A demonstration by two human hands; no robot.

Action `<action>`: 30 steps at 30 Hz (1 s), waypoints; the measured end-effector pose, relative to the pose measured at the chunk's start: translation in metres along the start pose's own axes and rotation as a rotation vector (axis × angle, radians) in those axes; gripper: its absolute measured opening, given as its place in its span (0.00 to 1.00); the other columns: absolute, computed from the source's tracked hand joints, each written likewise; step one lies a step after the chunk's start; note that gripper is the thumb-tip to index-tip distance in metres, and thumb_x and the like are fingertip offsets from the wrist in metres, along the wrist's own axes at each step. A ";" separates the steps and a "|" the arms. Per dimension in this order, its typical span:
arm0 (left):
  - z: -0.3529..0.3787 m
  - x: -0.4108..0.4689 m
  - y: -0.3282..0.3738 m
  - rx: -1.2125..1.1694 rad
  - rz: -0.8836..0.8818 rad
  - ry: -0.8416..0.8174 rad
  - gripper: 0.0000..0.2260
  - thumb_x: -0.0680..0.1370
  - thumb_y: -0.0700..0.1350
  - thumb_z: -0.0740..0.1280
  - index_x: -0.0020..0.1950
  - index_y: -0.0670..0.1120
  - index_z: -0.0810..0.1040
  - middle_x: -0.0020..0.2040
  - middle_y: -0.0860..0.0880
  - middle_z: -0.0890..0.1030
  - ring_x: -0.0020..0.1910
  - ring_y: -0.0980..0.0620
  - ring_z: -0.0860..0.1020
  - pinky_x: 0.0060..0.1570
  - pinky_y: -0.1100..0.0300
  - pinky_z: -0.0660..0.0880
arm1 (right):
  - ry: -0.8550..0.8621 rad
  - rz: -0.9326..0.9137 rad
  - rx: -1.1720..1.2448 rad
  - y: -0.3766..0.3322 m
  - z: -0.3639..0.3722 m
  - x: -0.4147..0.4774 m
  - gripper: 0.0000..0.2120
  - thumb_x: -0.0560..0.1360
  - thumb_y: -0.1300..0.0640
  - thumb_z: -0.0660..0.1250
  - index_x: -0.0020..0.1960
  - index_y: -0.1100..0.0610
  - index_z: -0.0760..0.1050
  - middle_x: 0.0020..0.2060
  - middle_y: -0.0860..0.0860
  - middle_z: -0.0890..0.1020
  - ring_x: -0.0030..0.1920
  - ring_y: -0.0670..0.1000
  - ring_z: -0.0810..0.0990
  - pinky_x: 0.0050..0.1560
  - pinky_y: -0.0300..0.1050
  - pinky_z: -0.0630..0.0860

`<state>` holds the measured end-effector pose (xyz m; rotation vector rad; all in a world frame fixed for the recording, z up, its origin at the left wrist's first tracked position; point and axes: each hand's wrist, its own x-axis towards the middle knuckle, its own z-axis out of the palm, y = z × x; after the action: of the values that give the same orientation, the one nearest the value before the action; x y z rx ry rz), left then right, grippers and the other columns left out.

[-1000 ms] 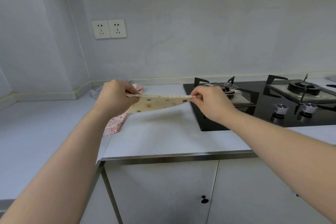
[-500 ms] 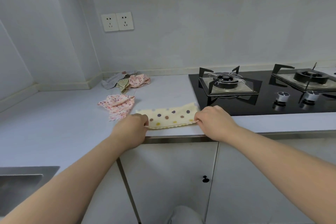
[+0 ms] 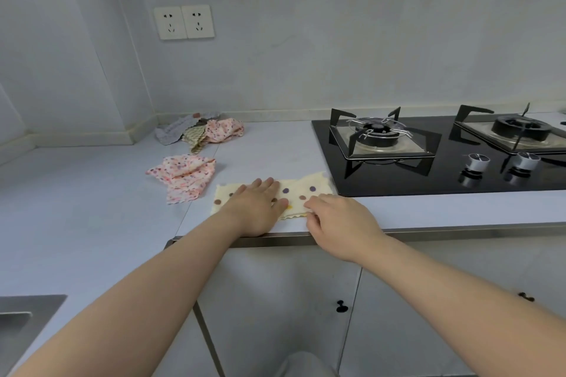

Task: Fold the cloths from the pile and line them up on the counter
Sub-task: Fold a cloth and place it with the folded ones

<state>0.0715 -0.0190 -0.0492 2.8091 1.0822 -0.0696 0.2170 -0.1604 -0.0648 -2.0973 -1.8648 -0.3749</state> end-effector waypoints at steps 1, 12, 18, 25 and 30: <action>0.000 0.001 -0.002 0.005 -0.013 -0.011 0.28 0.84 0.59 0.45 0.82 0.49 0.46 0.82 0.51 0.46 0.81 0.49 0.45 0.78 0.48 0.45 | 0.029 -0.013 -0.006 0.001 0.002 -0.002 0.15 0.80 0.52 0.56 0.55 0.54 0.80 0.48 0.50 0.82 0.48 0.56 0.80 0.44 0.46 0.72; -0.007 -0.004 -0.023 -0.132 -0.162 0.232 0.25 0.86 0.50 0.47 0.81 0.42 0.49 0.82 0.45 0.51 0.80 0.47 0.50 0.78 0.49 0.51 | -0.088 0.048 0.132 -0.031 0.001 0.051 0.17 0.84 0.53 0.49 0.58 0.59 0.74 0.56 0.54 0.78 0.61 0.54 0.72 0.57 0.48 0.68; 0.008 -0.003 -0.041 -0.001 -0.219 0.094 0.28 0.84 0.56 0.44 0.80 0.43 0.51 0.81 0.45 0.52 0.79 0.45 0.51 0.76 0.42 0.51 | -0.387 0.131 0.117 -0.029 0.028 0.068 0.30 0.84 0.45 0.43 0.80 0.61 0.51 0.80 0.56 0.53 0.80 0.54 0.50 0.78 0.52 0.49; 0.002 -0.004 -0.044 0.000 -0.326 0.019 0.33 0.83 0.62 0.42 0.81 0.43 0.45 0.82 0.46 0.47 0.80 0.45 0.45 0.77 0.41 0.44 | -0.535 0.317 -0.135 -0.004 0.005 0.068 0.40 0.80 0.34 0.35 0.81 0.61 0.43 0.81 0.56 0.47 0.80 0.54 0.43 0.75 0.62 0.32; -0.006 -0.007 -0.045 -0.032 -0.396 -0.010 0.30 0.83 0.59 0.42 0.81 0.43 0.47 0.82 0.45 0.47 0.80 0.43 0.46 0.76 0.39 0.45 | -0.643 0.354 -0.258 0.010 -0.011 0.074 0.40 0.79 0.34 0.32 0.81 0.58 0.46 0.81 0.53 0.48 0.80 0.53 0.37 0.69 0.71 0.27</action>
<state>0.0362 0.0101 -0.0478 2.5212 1.6034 -0.1039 0.2357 -0.0987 -0.0265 -2.9168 -1.7430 0.1826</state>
